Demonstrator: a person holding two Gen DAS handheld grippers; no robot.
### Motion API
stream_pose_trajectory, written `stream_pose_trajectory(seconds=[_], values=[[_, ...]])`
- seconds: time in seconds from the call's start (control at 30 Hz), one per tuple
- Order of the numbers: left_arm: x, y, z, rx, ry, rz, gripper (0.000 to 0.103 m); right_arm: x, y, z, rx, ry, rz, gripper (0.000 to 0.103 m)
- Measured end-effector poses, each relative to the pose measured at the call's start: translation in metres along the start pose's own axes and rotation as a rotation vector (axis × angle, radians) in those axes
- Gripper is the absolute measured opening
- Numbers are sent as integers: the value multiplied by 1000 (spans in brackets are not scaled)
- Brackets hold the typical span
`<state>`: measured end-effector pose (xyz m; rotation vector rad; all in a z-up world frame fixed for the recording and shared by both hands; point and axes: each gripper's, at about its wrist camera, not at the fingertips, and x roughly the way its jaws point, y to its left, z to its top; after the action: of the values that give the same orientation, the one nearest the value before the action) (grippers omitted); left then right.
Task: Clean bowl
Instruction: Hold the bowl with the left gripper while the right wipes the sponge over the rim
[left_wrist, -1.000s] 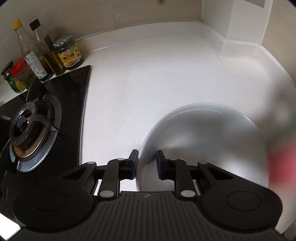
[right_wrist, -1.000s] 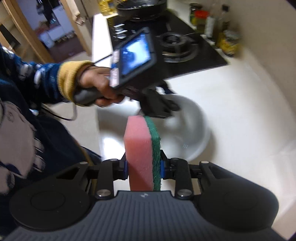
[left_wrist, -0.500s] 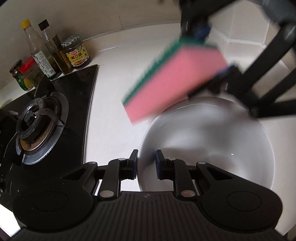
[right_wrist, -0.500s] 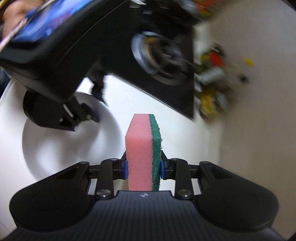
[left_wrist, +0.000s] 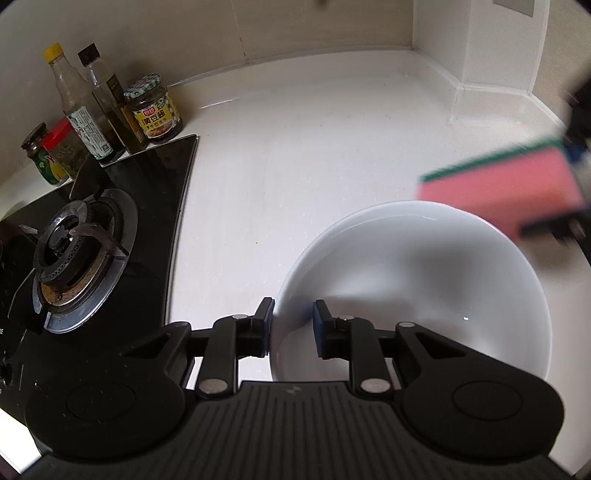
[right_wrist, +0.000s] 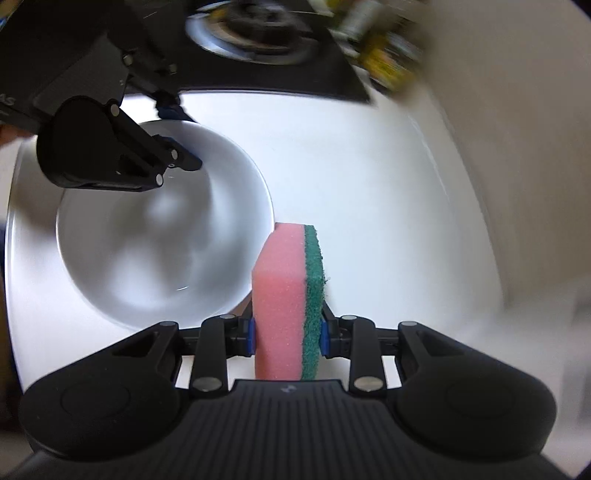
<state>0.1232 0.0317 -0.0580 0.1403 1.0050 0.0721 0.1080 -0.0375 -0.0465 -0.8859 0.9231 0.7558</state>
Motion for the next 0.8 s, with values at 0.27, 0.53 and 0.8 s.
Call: stream_pose_trajectory(seconds=[0.27,0.53,0.8], values=[[-1,-6,-3,-15,-14,35,29,-28,41,-75,722,-91,-7,26],[-4,-12,-10,-13,-29,86,31,-52,100,-104,1073,-174,21,27],[-5,-16,-14,-26,-39,125,32,-63,126,-112,1145,-197,177,27]])
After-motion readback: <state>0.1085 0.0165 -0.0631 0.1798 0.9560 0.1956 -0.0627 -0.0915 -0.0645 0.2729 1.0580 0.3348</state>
